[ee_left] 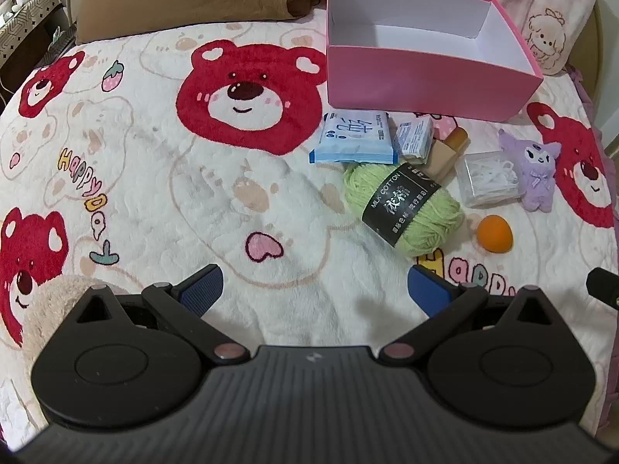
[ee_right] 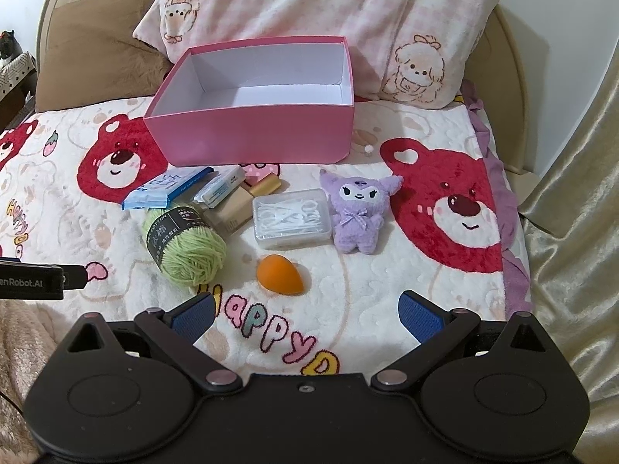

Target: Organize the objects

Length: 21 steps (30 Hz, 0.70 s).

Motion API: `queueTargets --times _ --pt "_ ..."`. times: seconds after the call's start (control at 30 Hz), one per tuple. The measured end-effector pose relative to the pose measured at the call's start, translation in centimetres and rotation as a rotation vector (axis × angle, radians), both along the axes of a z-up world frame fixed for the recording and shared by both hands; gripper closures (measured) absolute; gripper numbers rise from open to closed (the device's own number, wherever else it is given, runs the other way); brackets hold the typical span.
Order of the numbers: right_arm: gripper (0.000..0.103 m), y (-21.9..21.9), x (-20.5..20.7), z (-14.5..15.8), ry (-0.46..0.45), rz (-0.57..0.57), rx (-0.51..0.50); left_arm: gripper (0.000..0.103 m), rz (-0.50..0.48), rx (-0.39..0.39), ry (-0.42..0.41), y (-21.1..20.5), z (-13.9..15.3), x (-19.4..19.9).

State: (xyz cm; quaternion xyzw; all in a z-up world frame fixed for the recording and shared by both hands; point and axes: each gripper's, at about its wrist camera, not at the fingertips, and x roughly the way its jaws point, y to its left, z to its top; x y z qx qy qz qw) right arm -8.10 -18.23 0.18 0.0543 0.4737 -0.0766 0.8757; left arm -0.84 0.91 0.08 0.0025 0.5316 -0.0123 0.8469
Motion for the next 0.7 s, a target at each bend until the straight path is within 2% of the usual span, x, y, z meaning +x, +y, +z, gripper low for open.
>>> queueTargets --times 0.7 --pt "0.001 -0.06 -0.04 -0.28 0.012 0.001 -0.003 0.000 -0.004 -0.001 0.003 -0.09 -0.02 0.11"
